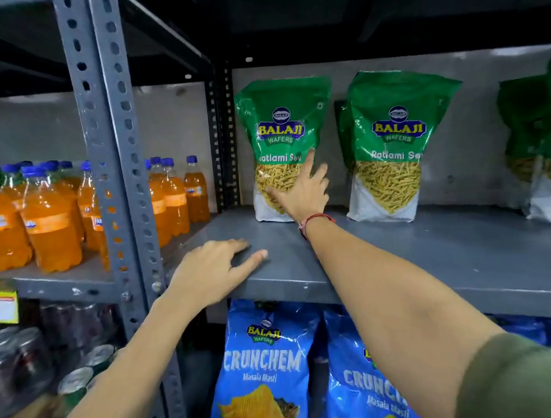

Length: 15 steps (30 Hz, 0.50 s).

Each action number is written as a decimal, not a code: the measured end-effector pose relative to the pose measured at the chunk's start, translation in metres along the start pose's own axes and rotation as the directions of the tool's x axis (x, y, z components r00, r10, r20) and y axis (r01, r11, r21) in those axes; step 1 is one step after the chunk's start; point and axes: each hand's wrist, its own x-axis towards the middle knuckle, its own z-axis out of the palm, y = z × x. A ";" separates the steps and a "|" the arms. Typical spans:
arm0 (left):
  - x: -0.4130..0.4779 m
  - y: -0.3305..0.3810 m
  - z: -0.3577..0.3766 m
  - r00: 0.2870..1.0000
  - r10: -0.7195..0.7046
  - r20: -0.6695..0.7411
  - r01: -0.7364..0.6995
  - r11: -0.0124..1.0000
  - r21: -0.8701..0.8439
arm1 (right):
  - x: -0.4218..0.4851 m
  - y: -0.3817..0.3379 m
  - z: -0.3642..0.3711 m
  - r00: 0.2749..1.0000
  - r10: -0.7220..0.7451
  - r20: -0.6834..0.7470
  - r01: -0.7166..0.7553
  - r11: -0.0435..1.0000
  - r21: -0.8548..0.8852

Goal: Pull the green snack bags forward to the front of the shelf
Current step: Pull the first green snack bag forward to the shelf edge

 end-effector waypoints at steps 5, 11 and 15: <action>0.003 -0.004 0.005 0.998 0.025 -0.061 -0.020 0.997 0.069 | 0.002 -0.006 0.011 0.998 0.070 0.003 -0.070 0.992 0.103; 0.001 -0.003 0.004 0.999 -0.001 -0.047 0.005 0.997 0.076 | 0.001 -0.010 0.012 0.999 0.051 0.005 -0.051 0.994 0.093; 0.002 -0.004 0.005 0.999 -0.002 -0.041 0.005 0.997 0.078 | -0.007 -0.013 0.006 0.999 0.044 -0.025 -0.042 0.996 0.078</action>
